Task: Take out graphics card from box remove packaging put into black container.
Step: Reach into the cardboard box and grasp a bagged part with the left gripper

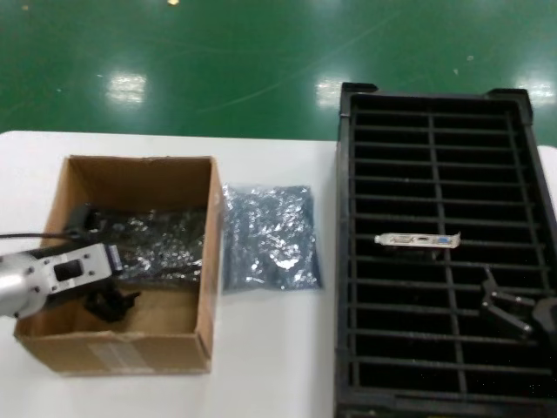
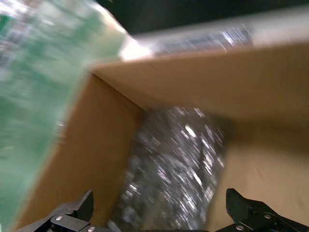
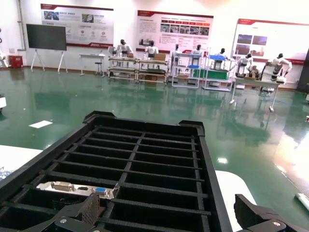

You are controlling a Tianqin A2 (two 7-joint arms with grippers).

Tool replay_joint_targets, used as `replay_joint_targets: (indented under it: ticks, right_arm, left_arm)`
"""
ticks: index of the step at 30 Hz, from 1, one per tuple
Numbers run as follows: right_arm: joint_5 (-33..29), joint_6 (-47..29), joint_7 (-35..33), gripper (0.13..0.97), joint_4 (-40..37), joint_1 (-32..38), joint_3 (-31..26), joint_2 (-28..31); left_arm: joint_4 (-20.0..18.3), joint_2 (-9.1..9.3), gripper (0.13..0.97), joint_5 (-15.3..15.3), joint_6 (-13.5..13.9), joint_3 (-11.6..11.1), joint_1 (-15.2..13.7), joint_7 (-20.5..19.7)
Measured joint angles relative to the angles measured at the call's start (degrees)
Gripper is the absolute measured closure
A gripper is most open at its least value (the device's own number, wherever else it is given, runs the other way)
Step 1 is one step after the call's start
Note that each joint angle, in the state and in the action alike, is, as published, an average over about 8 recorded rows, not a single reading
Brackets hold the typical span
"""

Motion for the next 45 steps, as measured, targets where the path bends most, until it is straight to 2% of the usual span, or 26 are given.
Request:
replay_joint_targets:
  ticks: [5,8,11,14,20,29,37,41,45]
  right_arm:
    - [0.0,0.0,0.01,0.129,0.0,0.0,0.0,0.0]
    - [0.0,0.0,0.01,0.129,0.0,0.0,0.0,0.0]
    - [-0.01,0.0,0.02,0.129,0.0,0.0,0.0,0.0]
    - [-0.01,0.0,0.02,0.129,0.0,0.0,0.0,0.0]
    - [-0.01,0.0,0.02,0.129,0.0,0.0,0.0,0.0]
    - [-0.01,0.0,0.02,0.129,0.0,0.0,0.0,0.0]
    - [-0.02,0.0,0.02,0.129,0.0,0.0,0.0,0.0]
    - [-0.02,0.0,0.02,0.129,0.0,0.0,0.0,0.0]
    - [-0.02,0.0,0.02,0.129,0.0,0.0,0.0,0.0]
  left_arm:
    - [9.88,5.05,0.133,7.8,6.37,2.7,-6.68,3.95]
    - [13.46,7.37,0.134,10.59,8.17,3.19,-8.56,6.29]
    - [15.04,8.92,0.135,12.45,8.9,3.02,-9.1,7.92]
    - [15.4,10.01,0.158,14.15,8.52,2.36,-8.83,8.85]
    - [14.74,11.49,0.195,17.44,6.1,0.42,-7.39,9.88]
    - [14.26,12.86,0.32,20.22,3.75,-2.34,-5.77,11.77]
    - [13.75,13.53,0.511,21.38,3.02,-4.57,-4.75,12.74]
    - [12.85,13.65,0.511,22.5,2.84,-5.52,-4.14,12.68]
    - [12.12,13.71,0.616,23.64,2.45,-6.41,-3.63,12.74]
